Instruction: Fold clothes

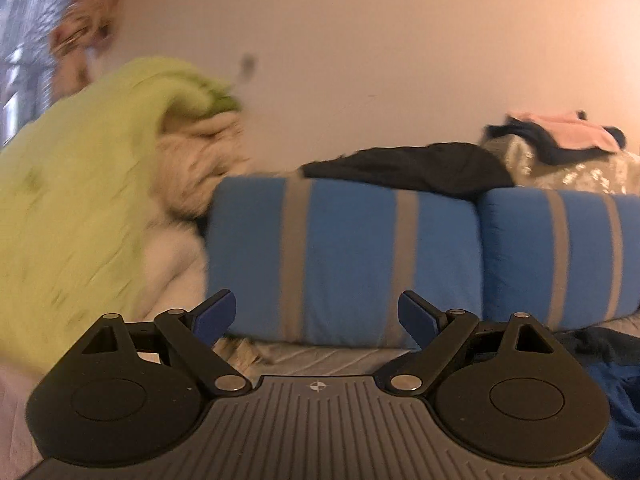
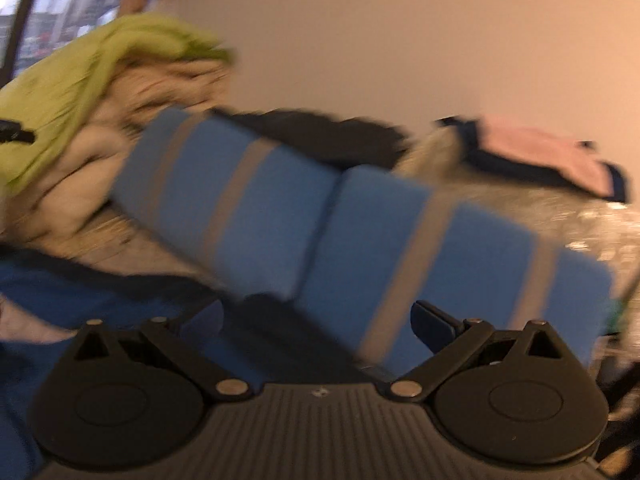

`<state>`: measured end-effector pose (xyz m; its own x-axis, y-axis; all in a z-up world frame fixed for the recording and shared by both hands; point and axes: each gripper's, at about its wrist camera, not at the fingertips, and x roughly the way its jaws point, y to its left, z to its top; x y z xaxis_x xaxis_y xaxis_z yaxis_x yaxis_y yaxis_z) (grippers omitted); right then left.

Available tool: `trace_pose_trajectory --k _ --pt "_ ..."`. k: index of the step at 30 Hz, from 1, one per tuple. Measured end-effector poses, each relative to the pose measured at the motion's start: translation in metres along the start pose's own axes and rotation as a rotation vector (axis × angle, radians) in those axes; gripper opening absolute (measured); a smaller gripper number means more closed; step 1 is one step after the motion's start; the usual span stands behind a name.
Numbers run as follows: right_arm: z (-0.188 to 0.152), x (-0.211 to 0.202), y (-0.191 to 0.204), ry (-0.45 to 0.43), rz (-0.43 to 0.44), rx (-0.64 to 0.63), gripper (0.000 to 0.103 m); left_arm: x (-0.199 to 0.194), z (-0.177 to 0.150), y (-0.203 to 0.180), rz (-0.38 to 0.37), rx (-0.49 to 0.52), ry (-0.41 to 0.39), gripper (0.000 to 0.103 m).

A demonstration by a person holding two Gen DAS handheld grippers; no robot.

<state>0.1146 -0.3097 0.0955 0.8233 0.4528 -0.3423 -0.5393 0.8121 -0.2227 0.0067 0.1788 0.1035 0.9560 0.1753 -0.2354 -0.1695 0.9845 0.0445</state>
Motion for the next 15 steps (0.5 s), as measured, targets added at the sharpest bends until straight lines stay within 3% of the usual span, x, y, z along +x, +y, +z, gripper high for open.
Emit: trace_pose_trajectory --k 4,8,15 --pt "-0.015 0.026 0.049 0.017 0.081 -0.077 0.103 -0.019 -0.026 0.035 0.028 -0.079 -0.012 0.089" --pt "-0.027 0.048 0.089 0.011 0.096 -0.144 0.103 -0.037 -0.044 0.064 0.103 -0.138 0.001 0.089" --pt "-0.063 0.073 0.116 -0.094 -0.02 -0.079 0.103 -0.058 -0.073 0.12 0.226 -0.322 0.018 0.089"
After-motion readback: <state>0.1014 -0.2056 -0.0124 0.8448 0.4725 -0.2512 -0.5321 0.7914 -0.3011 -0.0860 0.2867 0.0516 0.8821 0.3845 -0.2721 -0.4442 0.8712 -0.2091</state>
